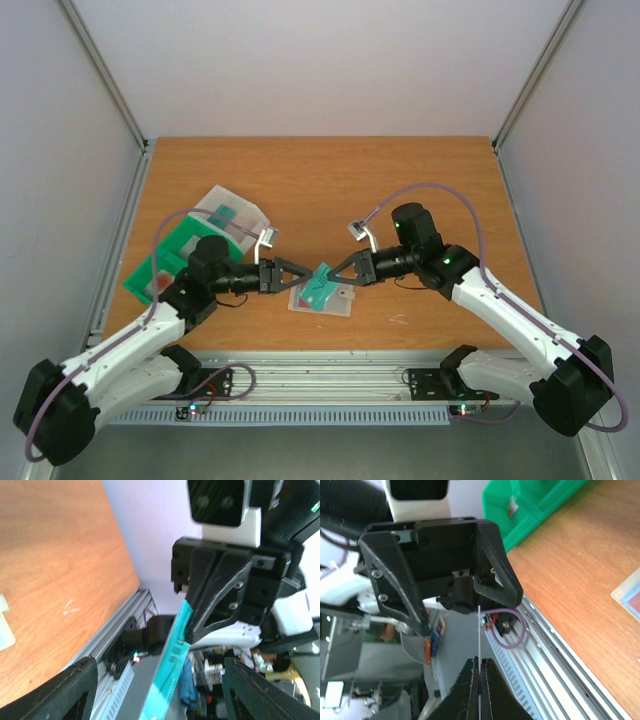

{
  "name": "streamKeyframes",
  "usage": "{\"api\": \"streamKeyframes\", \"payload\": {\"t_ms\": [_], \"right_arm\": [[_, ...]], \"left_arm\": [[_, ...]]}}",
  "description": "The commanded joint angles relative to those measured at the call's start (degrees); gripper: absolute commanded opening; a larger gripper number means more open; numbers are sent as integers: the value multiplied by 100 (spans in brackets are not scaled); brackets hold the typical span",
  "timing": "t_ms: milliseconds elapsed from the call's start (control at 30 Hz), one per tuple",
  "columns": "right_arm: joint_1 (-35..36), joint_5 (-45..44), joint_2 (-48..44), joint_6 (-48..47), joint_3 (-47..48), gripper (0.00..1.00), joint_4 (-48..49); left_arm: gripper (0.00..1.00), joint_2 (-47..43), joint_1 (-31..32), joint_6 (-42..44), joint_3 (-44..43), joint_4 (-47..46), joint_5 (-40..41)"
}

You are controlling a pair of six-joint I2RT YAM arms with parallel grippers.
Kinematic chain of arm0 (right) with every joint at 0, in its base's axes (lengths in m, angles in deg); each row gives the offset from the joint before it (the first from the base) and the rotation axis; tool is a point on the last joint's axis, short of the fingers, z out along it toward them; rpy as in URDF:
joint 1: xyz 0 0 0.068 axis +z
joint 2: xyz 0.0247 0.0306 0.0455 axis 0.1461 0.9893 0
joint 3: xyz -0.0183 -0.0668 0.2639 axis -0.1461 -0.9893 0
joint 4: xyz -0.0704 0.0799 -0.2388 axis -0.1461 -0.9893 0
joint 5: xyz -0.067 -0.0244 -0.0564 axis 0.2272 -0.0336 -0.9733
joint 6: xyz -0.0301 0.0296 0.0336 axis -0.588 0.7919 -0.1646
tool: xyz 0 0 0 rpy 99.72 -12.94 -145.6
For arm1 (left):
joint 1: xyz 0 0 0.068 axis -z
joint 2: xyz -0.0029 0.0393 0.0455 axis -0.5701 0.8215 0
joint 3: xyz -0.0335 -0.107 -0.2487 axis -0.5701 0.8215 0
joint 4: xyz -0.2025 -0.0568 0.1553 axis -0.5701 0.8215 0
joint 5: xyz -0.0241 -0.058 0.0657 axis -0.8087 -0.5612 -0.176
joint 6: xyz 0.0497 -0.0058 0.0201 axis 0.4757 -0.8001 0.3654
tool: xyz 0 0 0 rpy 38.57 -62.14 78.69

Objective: Take the credit cards out of the card holder

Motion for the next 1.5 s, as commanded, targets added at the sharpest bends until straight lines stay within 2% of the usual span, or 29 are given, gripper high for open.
{"api": "streamKeyframes", "payload": {"t_ms": [0,167,300,433,667,967,1100,1333,1467], "right_arm": [[24,-313,-326,1063,-199,1,1077],[25,-809,-505,2000,-404,1,2059],[27,-1117,-544,2632,-555,1,2783],[28,-1322,-464,2978,-599,1,3152],[28,-1576,-363,3240,-627,1,3411],[27,-1592,-343,3225,-661,1,3407],[25,-1586,-306,3243,-705,1,3432],[26,-1501,-203,3312,-789,1,3617],[26,-1501,-185,3340,-854,1,3679]], "left_arm": [[71,-707,13,-253,-218,464,1214],[74,-1149,8,-379,-174,536,1435],[74,-1396,12,-706,65,34,1534],[69,-1411,12,-1046,294,-436,1562],[50,-1073,13,-1356,349,-972,1369],[17,-932,12,-1517,411,-1265,1362],[10,-864,13,-1585,436,-1393,1345],[7,-769,13,-1633,449,-1525,1322],[0,-759,13,-1658,452,-1560,1311]]}}
